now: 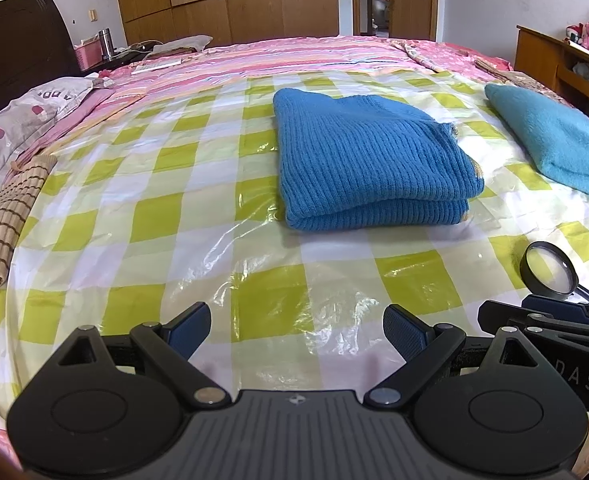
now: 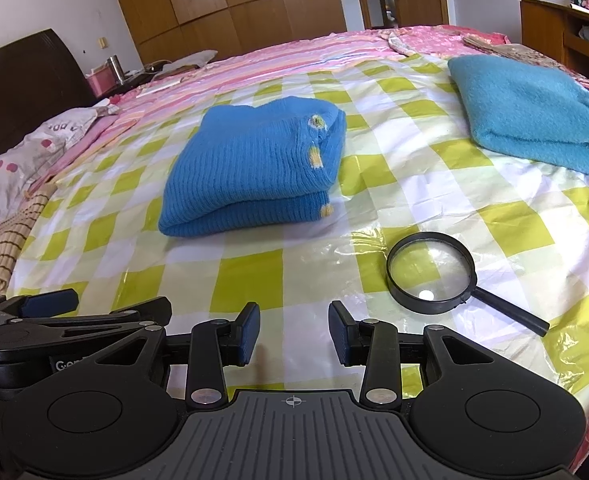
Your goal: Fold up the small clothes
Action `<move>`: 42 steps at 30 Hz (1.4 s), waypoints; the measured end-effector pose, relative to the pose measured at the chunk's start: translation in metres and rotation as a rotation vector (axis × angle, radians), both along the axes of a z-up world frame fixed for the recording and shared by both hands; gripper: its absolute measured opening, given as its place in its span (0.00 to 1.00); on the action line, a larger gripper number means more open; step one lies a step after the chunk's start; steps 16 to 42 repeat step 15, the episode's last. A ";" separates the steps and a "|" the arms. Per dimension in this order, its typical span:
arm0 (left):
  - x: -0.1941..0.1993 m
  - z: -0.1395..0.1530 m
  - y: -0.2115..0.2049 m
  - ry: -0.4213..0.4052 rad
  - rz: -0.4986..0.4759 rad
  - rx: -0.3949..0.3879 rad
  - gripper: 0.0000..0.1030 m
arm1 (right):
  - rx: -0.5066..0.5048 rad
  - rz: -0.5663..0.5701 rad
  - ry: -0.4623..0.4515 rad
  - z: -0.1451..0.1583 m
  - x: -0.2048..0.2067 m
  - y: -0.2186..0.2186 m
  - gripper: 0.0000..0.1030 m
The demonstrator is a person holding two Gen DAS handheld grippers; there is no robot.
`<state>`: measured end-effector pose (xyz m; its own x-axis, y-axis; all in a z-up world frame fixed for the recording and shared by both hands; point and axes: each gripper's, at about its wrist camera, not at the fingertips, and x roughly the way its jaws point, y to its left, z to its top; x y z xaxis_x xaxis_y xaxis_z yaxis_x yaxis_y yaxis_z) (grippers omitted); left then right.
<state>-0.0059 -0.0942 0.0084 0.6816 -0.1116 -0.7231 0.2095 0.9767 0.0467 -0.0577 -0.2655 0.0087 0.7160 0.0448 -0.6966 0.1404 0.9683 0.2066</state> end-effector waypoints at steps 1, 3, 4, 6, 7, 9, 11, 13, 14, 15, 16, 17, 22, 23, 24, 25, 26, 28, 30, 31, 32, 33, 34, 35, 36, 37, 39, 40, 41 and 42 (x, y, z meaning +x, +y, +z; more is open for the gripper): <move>0.000 0.000 0.000 0.000 0.000 0.000 0.96 | 0.000 0.000 0.000 0.000 0.000 0.000 0.37; 0.000 0.000 0.001 0.001 0.003 0.001 0.96 | 0.000 -0.001 -0.001 0.000 0.000 0.000 0.37; 0.000 0.000 0.001 0.002 0.003 0.001 0.96 | 0.000 -0.002 -0.001 0.000 0.000 -0.001 0.37; 0.000 -0.001 0.000 0.002 0.004 0.001 0.96 | 0.000 -0.002 0.000 0.000 0.000 -0.001 0.37; 0.001 -0.001 0.001 0.003 0.005 0.002 0.96 | -0.001 -0.003 0.000 0.000 0.000 -0.001 0.38; 0.001 -0.001 0.002 0.005 0.008 0.002 0.96 | -0.003 -0.003 0.001 -0.001 0.001 -0.001 0.38; 0.001 -0.002 0.002 0.009 0.011 0.001 0.96 | -0.002 -0.002 0.001 -0.001 0.001 -0.001 0.39; 0.002 -0.003 0.003 0.012 0.014 0.001 0.96 | -0.003 -0.001 0.001 -0.001 0.001 -0.001 0.39; 0.002 -0.003 0.003 0.013 0.014 0.000 0.96 | -0.003 -0.001 0.001 -0.001 0.001 -0.001 0.39; 0.002 -0.003 0.003 0.014 0.015 0.000 0.96 | -0.003 -0.001 0.002 -0.001 0.001 -0.001 0.39; 0.002 -0.003 0.003 0.014 0.015 0.000 0.96 | -0.003 -0.001 0.002 -0.001 0.001 -0.001 0.39; 0.002 -0.003 0.003 0.014 0.015 0.000 0.96 | -0.003 -0.001 0.002 -0.001 0.001 -0.001 0.39; 0.002 -0.003 0.003 0.014 0.015 0.000 0.96 | -0.003 -0.001 0.002 -0.001 0.001 -0.001 0.39; 0.002 -0.003 0.003 0.014 0.015 0.000 0.96 | -0.003 -0.001 0.002 -0.001 0.001 -0.001 0.39; 0.002 -0.003 0.003 0.014 0.015 0.000 0.96 | -0.003 -0.001 0.002 -0.001 0.001 -0.001 0.39; 0.002 -0.003 0.003 0.014 0.015 0.000 0.96 | -0.003 -0.001 0.002 -0.001 0.001 -0.001 0.39; 0.002 -0.003 0.003 0.014 0.015 0.000 0.96 | -0.003 -0.001 0.002 -0.001 0.001 -0.001 0.39; 0.002 -0.003 0.003 0.014 0.015 0.000 0.96 | -0.003 -0.001 0.002 -0.001 0.001 -0.001 0.39; 0.002 -0.003 0.003 0.014 0.015 0.000 0.96 | -0.003 -0.001 0.002 -0.001 0.001 -0.001 0.39; 0.002 -0.003 0.003 0.014 0.015 0.000 0.96 | -0.003 -0.001 0.002 -0.001 0.001 -0.001 0.39; 0.002 -0.003 0.003 0.014 0.015 0.000 0.96 | -0.003 -0.001 0.002 -0.001 0.001 -0.001 0.39; 0.002 -0.003 0.003 0.014 0.015 0.000 0.96 | -0.003 -0.001 0.002 -0.001 0.001 -0.001 0.39; 0.002 -0.003 0.003 0.014 0.015 0.000 0.96 | -0.003 -0.001 0.002 -0.001 0.001 -0.001 0.39; 0.002 -0.003 0.003 0.014 0.015 0.000 0.96 | -0.003 -0.001 0.002 -0.001 0.001 -0.001 0.39; 0.002 -0.003 0.003 0.014 0.015 0.000 0.96 | -0.003 -0.001 0.002 -0.001 0.001 -0.001 0.39; 0.002 -0.003 0.003 0.014 0.015 0.000 0.96 | -0.003 -0.001 0.002 -0.001 0.001 -0.001 0.39; 0.002 -0.003 0.003 0.014 0.015 0.000 0.96 | -0.003 -0.001 0.002 -0.001 0.001 -0.001 0.39; 0.002 -0.003 0.003 0.014 0.015 0.000 0.96 | -0.003 -0.001 0.002 -0.001 0.001 -0.001 0.39; 0.002 -0.003 0.003 0.014 0.015 0.000 0.96 | -0.003 -0.001 0.002 -0.001 0.001 -0.001 0.39; 0.002 -0.003 0.003 0.014 0.015 0.000 0.96 | -0.003 -0.001 0.002 -0.001 0.001 -0.001 0.39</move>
